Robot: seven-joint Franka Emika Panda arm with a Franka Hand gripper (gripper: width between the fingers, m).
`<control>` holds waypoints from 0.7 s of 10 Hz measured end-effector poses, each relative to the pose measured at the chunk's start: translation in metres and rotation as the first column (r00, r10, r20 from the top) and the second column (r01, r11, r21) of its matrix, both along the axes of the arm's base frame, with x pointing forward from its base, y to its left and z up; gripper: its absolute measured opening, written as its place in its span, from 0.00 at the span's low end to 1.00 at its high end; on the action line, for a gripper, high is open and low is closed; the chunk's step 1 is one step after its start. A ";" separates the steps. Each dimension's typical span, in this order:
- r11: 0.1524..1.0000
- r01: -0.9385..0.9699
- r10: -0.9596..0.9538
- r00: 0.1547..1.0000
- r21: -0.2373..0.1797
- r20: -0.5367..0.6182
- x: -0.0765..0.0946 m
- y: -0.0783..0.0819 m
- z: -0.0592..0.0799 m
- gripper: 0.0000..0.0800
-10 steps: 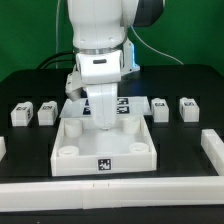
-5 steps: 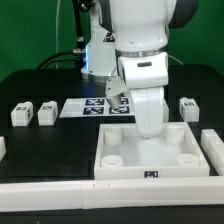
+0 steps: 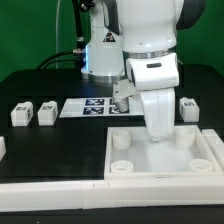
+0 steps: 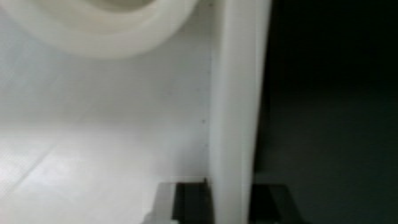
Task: Assemble one leg
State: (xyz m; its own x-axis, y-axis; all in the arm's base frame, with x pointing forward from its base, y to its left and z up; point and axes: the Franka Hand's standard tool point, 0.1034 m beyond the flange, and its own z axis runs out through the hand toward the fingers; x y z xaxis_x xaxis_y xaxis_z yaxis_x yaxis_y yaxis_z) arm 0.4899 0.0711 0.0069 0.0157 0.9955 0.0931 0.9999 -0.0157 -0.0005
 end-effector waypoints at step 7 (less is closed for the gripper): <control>1.000 0.017 -0.017 1.000 0.001 -0.003 0.000 0.000 -0.001 0.30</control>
Offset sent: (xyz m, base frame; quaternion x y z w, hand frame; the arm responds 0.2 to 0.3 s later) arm 0.0000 0.0000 0.0000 0.0000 0.0000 0.0000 1.0000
